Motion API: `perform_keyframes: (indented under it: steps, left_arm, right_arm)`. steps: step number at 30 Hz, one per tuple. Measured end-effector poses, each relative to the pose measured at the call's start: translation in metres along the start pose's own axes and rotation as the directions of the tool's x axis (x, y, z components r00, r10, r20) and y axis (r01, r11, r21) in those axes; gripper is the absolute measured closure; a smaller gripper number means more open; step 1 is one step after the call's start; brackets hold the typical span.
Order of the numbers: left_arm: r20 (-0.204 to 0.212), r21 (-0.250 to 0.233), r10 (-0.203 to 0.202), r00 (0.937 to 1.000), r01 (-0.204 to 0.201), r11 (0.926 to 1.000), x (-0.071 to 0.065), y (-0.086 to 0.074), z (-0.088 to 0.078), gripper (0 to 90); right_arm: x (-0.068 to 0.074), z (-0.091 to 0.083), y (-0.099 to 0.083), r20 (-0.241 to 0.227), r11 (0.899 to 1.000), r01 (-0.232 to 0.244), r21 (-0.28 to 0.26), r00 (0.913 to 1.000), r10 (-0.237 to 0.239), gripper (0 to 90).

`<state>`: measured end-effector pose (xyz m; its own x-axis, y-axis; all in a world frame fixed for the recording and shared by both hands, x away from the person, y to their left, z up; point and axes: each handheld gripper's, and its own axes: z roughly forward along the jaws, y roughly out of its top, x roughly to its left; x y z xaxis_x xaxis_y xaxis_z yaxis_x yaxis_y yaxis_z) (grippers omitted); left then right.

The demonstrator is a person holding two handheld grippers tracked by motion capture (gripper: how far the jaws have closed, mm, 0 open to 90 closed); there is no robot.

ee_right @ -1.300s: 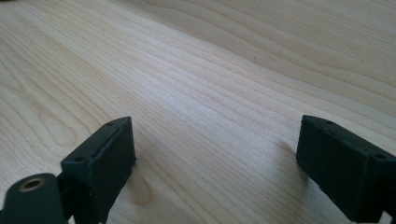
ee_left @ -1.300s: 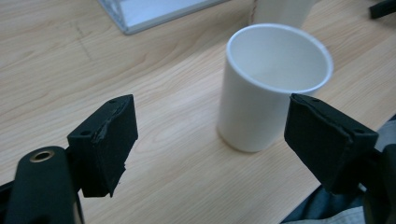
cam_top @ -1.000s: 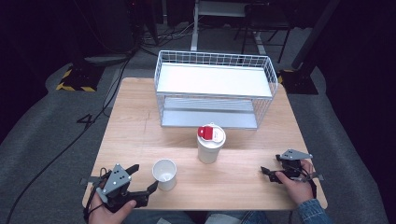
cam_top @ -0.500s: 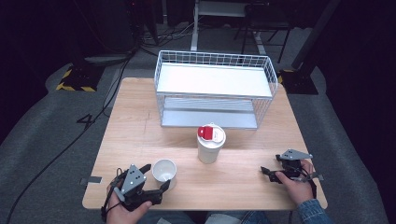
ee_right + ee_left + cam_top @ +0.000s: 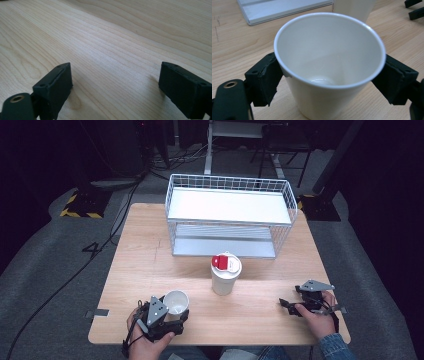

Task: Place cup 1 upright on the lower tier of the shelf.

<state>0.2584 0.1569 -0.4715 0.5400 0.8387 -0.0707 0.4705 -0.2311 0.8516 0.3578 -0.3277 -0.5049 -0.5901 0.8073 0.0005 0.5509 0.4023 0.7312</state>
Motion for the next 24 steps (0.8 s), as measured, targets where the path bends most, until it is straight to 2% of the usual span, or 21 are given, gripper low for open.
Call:
perform_keyframes:
  steps: [3,6,9,24]
  left_arm:
    - [0.014,0.015,-0.010,0.9999,0.010,0.9998,0.0009,-0.0043,0.0059,15.7]
    - [-0.003,0.031,-0.010,0.9999,0.010,0.9995,0.0015,-0.0075,0.0089,16.8]
    - [0.004,0.025,-0.014,0.9999,0.014,0.9996,0.0024,-0.0088,0.0090,21.0]
    - [0.003,0.034,-0.001,1.0000,0.001,0.9994,0.0053,-0.0088,0.0070,21.5]
  right_arm:
    - [0.0000,0.0000,0.0000,0.000,1.000,0.000,0.000,1.0000,0.000,11.8]
    - [0.0000,0.0000,0.0000,0.000,1.000,0.000,0.000,1.0000,0.000,11.8]
    - [0.0000,0.0000,0.0000,0.000,1.000,0.000,0.000,1.0000,0.000,11.8]
    - [0.0000,0.0000,0.0000,0.000,1.000,0.000,0.000,1.0000,0.000,11.7]
